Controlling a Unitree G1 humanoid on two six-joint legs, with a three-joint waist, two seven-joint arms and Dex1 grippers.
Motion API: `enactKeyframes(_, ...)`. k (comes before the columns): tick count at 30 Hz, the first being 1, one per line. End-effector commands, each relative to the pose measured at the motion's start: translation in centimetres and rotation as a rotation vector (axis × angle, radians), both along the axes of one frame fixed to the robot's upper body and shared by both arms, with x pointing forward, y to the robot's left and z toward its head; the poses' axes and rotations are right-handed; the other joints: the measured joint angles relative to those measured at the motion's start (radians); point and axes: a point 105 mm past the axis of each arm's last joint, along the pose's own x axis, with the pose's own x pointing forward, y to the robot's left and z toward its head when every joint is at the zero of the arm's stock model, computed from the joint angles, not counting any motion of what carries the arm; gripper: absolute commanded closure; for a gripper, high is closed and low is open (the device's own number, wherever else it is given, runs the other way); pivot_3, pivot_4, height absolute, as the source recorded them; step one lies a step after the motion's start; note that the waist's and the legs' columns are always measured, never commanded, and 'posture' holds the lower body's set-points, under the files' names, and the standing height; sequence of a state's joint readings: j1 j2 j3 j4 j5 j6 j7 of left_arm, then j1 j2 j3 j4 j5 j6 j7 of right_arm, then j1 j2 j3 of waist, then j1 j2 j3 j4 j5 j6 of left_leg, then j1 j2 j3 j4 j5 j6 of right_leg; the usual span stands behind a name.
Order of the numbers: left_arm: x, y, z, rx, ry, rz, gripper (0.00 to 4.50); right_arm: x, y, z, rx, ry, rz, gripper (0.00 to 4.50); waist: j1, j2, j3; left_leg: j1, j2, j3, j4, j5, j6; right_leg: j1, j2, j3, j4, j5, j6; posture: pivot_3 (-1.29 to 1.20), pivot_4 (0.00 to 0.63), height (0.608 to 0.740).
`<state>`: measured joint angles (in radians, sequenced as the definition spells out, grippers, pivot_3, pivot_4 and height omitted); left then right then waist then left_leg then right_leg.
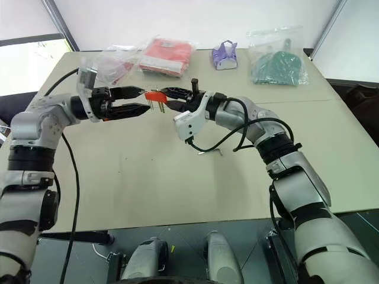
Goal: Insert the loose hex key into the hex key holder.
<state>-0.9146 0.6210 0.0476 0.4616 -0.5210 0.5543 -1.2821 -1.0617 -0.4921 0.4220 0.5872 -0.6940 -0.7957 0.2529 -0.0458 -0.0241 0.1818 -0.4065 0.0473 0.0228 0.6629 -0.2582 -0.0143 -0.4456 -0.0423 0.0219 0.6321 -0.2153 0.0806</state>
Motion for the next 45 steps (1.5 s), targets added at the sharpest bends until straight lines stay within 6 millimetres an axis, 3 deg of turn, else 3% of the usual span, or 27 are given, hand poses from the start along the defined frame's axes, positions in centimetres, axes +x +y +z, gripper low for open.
enactKeyframes(1, 0.3, -0.3, 0.9, 0.014, -0.042, -0.024, 0.1, -0.8, 0.3, 1.9, 0.04, -0.06, 0.041, 3.49, 0.0, 0.0, 0.0, 0.0, 0.0, 0.0, 0.0, 0.0, 0.0, 0.0, 0.0, 0.0, 0.0, 0.0, 0.0, 0.0, 0.15, 0.74)
enactKeyframes(11, 0.9, -1.4, 1.1, 0.003, -0.056, -0.064, 0.1, -1.6, 0.8, 1.6, 0.049, -0.054, 0.061, 3.49, 0.003, 0.0, 0.0, 0.0, 0.0, 0.0, 0.0, 0.0, 0.0, 0.0, 0.0, 0.0, 0.0, 0.0, 0.0, 0.0, 0.15, 0.74)
enactKeyframes(14, 0.9, -1.6, 1.0, 0.002, -0.058, -0.069, 0.95, -1.7, 0.9, 1.4, 0.048, -0.048, 0.065, 3.49, 0.003, 0.0, 0.0, 0.0, 0.0, 0.0, 0.0, 0.0, 0.0, 0.0, 0.0, 0.0, 0.0, 0.0, 0.0, 0.0, 0.15, 0.74)
enactKeyframes(21, 0.9, -1.7, 0.7, 0.014, -0.061, -0.074, 4.44, -1.9, 1.1, 1.2, 0.048, -0.036, 0.066, 3.49, 0.003, 0.0, 0.0, 0.0, 0.0, 0.0, 0.0, 0.0, 0.0, 0.0, 0.0, 0.0, 0.0, 0.0, 0.0, 0.0, 0.15, 0.74)
enactKeyframes(32, 1.0, -1.7, 0.6, 0.014, -0.066, -0.059, 4.44, -2.0, 1.2, 0.4, 0.036, 0.008, 0.07, 3.49, 0.003, 0.0, 0.0, 0.0, 0.0, 0.0, 0.0, 0.0, 0.0, 0.0, 0.0, 0.0, 0.0, 0.0, 0.0, 0.0, 0.15, 0.74)
enactKeyframes(38, 0.9, -1.1, -0.1, 0.034, -0.052, -0.051, 4.5, -1.2, 0.2, -0.2, 0.007, 0.028, 0.003, 0.38, 0.003, 0.0, 0.0, 0.0, 0.0, 0.0, 0.0, 0.0, 0.0, 0.0, 0.0, 0.0, 0.0, 0.0, 0.0, 0.0, 0.15, 0.74)
enactKeyframes(39, 0.8, -1.0, -0.2, 0.037, -0.05, -0.048, 4.5, -0.9, -0.1, -0.3, 0.005, 0.036, -0.02, 0.02, 0.002, 0.0, 0.0, 0.0, 0.0, 0.0, 0.0, 0.0, 0.0, 0.0, 0.0, 0.0, 0.0, 0.0, 0.0, 0.0, 0.15, 0.74)
enactKeyframes(45, 0.3, 0.6, -1.0, 0.081, -0.057, -0.006, 4.5, 1.1, -4.4, -0.8, 0.015, 0.253, -0.269, 0.02, 0.004, 0.0, 0.0, 0.0, 0.0, 0.0, 0.0, 0.0, 0.0, 0.0, 0.0, 0.0, 0.0, 0.0, 0.0, 0.0, 0.15, 0.74)
